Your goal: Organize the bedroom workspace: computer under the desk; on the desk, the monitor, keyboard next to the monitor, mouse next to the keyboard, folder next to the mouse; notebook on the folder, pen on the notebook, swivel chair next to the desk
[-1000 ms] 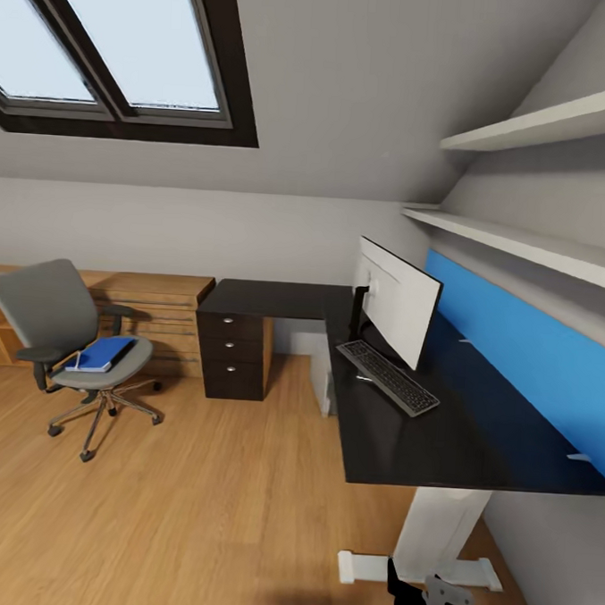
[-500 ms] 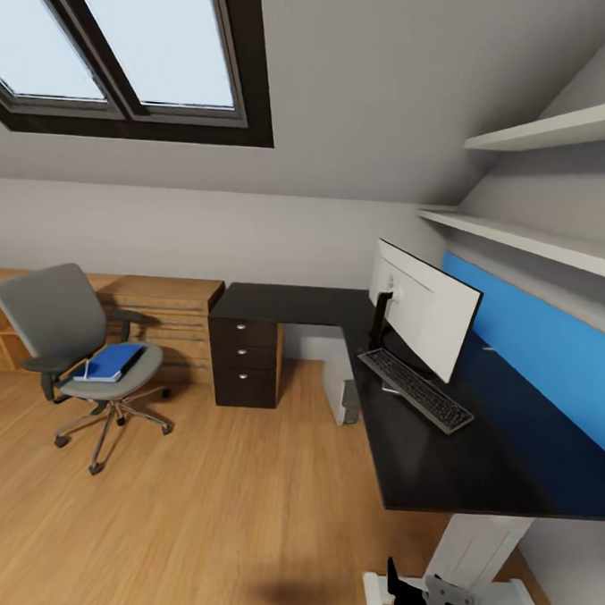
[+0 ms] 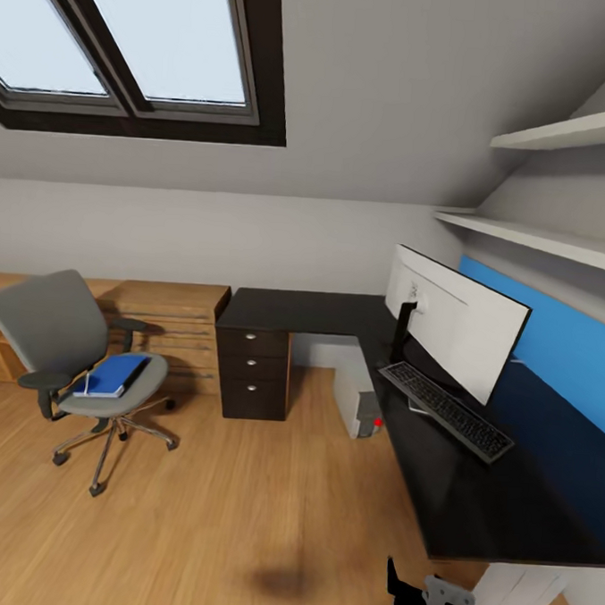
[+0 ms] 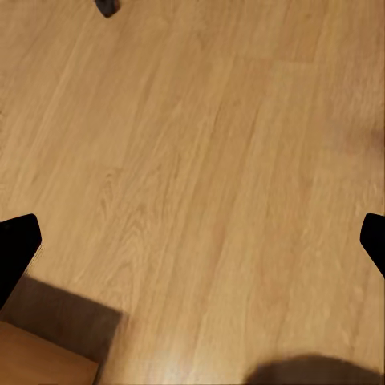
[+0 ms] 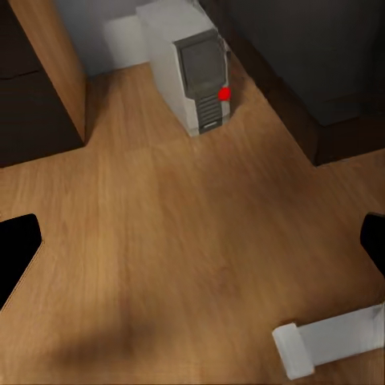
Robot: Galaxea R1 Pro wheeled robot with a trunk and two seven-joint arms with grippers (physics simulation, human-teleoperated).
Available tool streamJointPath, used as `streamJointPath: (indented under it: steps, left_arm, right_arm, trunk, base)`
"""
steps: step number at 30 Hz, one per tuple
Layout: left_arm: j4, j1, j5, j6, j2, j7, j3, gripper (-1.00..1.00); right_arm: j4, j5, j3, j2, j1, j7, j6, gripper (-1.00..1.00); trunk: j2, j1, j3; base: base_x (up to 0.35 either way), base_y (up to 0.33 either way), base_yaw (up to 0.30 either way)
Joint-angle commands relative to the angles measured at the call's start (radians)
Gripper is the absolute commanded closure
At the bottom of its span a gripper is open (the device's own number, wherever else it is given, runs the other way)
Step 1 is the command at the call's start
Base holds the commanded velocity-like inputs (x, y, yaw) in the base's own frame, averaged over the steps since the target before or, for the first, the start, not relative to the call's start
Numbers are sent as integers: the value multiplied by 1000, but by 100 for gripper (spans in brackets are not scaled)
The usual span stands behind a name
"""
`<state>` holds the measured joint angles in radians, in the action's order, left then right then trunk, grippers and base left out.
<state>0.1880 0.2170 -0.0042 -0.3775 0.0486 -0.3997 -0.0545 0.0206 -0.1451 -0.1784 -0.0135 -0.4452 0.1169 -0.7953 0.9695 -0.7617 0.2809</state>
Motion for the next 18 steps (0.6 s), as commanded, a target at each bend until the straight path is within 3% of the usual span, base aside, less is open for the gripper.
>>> streamJointPath:
  steps: [1, 18]
  left_arm:
    - [-1, 1, 0, -5, 1, 1, -5, -100]
    - [-1, 1, 1, -5, 0, 1, -5, -100]
  right_arm:
    - [2, -10, -3, 0, -1, 10, -4, -100]
    - [2, -10, -2, 1, -1, 9, -3, -100]
  trunk:
    - [1, -1, 1]
    - [1, -1, 1]
  base:
    - [282, 212, 0]
    - [282, 222, 0]
